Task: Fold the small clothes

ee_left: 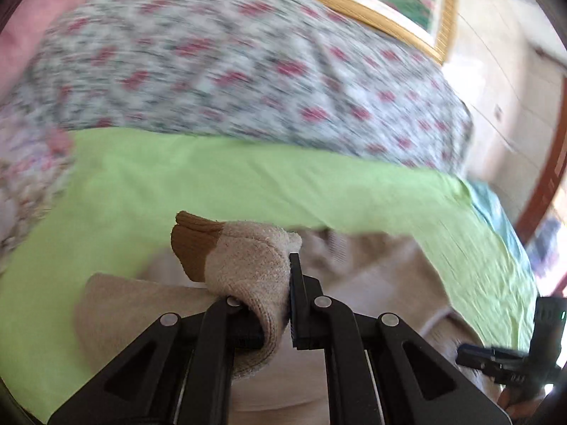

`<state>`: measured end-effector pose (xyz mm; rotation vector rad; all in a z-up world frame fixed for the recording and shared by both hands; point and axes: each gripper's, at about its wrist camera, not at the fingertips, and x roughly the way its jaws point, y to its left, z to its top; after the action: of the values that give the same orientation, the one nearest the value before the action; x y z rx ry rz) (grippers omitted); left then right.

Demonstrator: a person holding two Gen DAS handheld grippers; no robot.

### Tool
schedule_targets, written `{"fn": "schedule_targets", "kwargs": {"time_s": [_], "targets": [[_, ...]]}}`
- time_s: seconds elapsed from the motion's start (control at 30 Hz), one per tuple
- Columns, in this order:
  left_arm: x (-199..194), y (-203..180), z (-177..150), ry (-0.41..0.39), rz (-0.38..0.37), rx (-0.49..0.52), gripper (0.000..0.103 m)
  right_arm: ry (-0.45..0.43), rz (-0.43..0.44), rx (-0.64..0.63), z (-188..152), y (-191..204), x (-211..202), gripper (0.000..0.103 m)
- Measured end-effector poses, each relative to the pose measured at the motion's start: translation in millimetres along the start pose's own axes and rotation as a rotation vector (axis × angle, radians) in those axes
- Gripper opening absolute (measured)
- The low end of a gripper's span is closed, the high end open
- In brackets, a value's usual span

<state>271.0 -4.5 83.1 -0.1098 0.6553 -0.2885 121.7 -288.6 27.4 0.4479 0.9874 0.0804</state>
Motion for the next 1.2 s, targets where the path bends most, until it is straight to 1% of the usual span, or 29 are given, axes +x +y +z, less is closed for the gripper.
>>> {"fn": "schedule_targets", "kwargs": {"time_s": [0.07,0.13,0.2,0.23,0.33,0.37,0.4,0.43,0.47,0.5,0.6,0.7,0.73,0.83,0.9,1.0,1.07,1.1,1.2], "targets": [[20,-28,-11,0.032,-0.026,0.044,0.007,-0.013,-0.011,0.028,-2,-10,-7,0.042],[32,-51,-23,0.061,-0.045,0.07,0.007,-0.024,-0.02,0.055,-4,-21,-13,0.042],[52,-68,-37,0.105,-0.045,0.087,0.008,-0.032,-0.029,0.077,-4,-28,-17,0.042],[59,-75,-44,0.129,-0.044,0.097,0.009,-0.035,-0.033,0.088,-4,-33,-19,0.042],[81,-79,-60,0.203,-0.058,0.105,0.017,-0.037,-0.037,0.106,-3,-39,-21,0.042],[84,-76,-64,0.227,-0.07,0.099,0.027,-0.037,-0.035,0.109,-2,-40,-21,0.042],[86,-73,-68,0.257,-0.084,0.085,0.041,-0.036,-0.034,0.109,-2,-40,-20,0.042],[86,-71,-72,0.27,-0.084,0.081,0.049,-0.034,-0.033,0.108,0,-39,-19,0.042],[82,-69,-75,0.272,-0.081,0.081,0.059,-0.029,-0.029,0.105,2,-38,-17,0.042],[74,-67,-79,0.264,-0.081,0.084,0.067,-0.027,-0.025,0.102,3,-36,-15,0.043],[43,-54,-90,0.243,-0.086,0.079,0.073,-0.019,-0.01,0.076,10,-26,-5,0.047],[9,-30,-100,0.23,-0.073,0.054,0.075,0.002,0.012,0.031,20,-7,12,0.047],[-1,-21,-102,0.226,-0.056,0.047,0.075,0.009,0.02,0.012,23,0,18,0.047],[-29,14,-112,0.208,0.046,0.015,0.075,0.03,0.036,-0.053,32,25,35,0.047],[-39,42,-118,0.204,0.148,-0.018,0.075,0.038,0.036,-0.111,38,46,45,0.047],[-40,85,-127,0.235,0.272,-0.075,0.075,0.054,0.033,-0.223,46,83,66,0.049],[-35,104,-132,0.257,0.299,-0.102,0.075,0.077,0.008,-0.289,54,104,87,0.053],[-32,109,-133,0.268,0.309,-0.109,0.075,0.085,0.003,-0.3,57,108,95,0.054],[-22,121,-137,0.288,0.335,-0.115,0.075,0.113,-0.004,-0.284,71,113,122,0.054]]}}
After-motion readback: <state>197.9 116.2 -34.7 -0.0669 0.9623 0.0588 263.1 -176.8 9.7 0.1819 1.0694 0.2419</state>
